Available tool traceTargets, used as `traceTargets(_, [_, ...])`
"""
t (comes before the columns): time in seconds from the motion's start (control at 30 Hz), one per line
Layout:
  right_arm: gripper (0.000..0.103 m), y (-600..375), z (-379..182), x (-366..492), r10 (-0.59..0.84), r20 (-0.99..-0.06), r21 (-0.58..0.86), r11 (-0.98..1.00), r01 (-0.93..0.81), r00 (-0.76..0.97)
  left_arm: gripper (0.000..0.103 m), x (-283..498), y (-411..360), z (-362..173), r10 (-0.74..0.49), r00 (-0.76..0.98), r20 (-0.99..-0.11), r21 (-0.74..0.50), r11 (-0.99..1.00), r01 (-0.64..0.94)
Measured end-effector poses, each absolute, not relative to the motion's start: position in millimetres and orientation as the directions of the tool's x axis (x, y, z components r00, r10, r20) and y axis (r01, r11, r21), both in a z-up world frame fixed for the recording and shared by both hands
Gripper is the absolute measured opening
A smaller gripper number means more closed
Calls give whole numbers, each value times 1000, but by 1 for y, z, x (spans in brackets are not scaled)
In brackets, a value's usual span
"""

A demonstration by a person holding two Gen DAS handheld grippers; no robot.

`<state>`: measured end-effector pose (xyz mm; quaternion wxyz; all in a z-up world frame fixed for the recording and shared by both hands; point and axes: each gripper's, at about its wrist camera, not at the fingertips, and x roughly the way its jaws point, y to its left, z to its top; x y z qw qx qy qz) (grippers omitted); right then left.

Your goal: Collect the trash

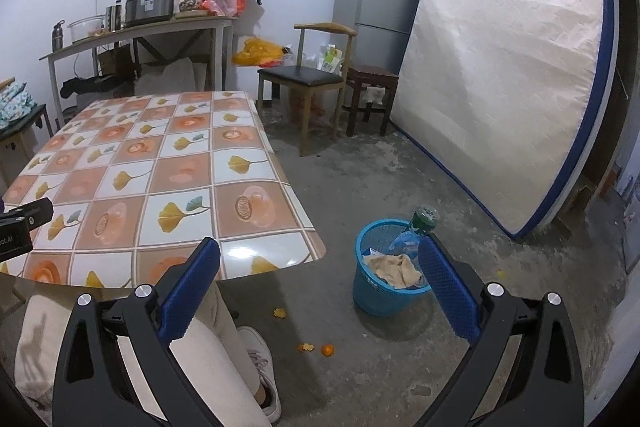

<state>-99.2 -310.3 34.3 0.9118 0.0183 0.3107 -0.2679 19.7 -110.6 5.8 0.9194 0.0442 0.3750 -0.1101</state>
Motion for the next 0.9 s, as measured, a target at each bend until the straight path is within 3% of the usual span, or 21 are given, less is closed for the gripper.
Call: traceTargets(0.9, [96, -309, 37, -101, -483, -565, -145, 856, 496, 669, 94, 21, -114, 6, -184, 687, -703, -6, 967, 254])
